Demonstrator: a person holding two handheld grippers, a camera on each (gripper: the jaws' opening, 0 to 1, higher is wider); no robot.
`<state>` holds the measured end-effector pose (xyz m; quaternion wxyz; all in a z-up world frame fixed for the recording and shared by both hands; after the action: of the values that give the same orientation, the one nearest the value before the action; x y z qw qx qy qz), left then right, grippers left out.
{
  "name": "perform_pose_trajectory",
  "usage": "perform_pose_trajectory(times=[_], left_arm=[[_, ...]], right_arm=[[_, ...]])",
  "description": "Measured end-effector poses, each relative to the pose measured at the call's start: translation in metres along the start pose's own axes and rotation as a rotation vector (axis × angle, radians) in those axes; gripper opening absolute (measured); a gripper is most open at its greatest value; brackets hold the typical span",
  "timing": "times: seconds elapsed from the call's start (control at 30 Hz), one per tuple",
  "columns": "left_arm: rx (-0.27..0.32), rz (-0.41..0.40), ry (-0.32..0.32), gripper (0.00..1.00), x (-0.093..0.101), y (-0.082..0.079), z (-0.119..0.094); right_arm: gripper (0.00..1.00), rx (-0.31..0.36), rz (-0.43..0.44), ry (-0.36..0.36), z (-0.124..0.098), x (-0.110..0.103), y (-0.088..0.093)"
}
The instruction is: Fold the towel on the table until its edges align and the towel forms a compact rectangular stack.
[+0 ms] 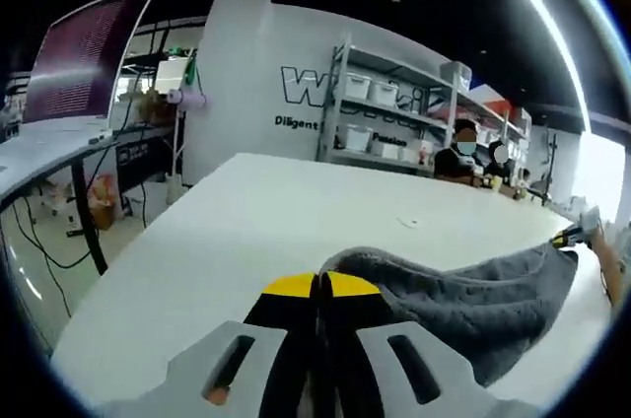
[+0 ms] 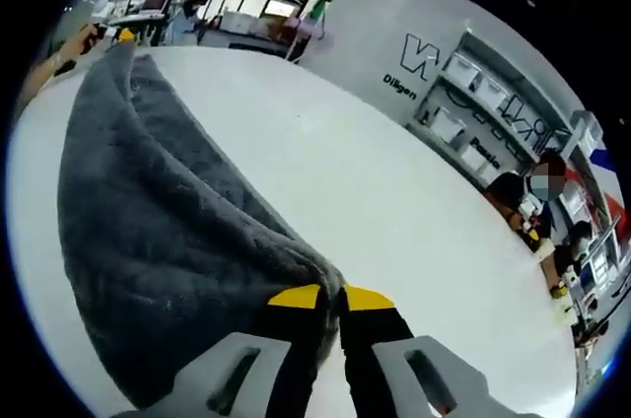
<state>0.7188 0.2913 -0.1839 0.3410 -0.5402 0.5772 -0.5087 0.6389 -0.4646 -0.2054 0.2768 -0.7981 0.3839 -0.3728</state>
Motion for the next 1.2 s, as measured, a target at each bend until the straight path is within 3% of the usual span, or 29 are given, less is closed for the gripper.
perform_pose_trajectory(times=[0.47, 0.87, 1.0, 1.07, 1.2], left_arm=[[0.019, -0.036, -0.002, 0.02, -0.006, -0.008, 0.005], [-0.011, 0.001, -0.011, 0.02, -0.005, -0.007, 0.028], [-0.068, 0.03, -0.02, 0.02, -0.008, 0.008, 0.038], [-0.105, 0.036, -0.022, 0.02, -0.009, 0.019, 0.042], [-0.13, 0.037, -0.02, 0.03, -0.009, 0.025, 0.044]], right_arm=[[0.03, 0.076, -0.019, 0.096, -0.004, 0.008, -0.011], [0.03, 0.085, -0.049, 0.15, 0.008, 0.01, -0.015], [0.03, 0.036, -0.075, 0.13, 0.02, 0.006, -0.008], [0.04, -0.029, -0.086, 0.093, 0.027, -0.001, 0.0], [0.06, -0.042, -0.114, 0.083, 0.031, -0.002, 0.0]])
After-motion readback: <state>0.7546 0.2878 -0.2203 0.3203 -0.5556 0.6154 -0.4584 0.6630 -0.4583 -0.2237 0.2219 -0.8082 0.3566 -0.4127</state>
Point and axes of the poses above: the point that each gripper's makers call its tool centre point, and the gripper's own axes: z roughly forward along the fingers, x roughly to its right, y roughly out of its underside, the point moved 8 cm from there along -z, roughly backward along the fingers, and after that the axes turned 4 degrees about -y, right-handed, at the moved point
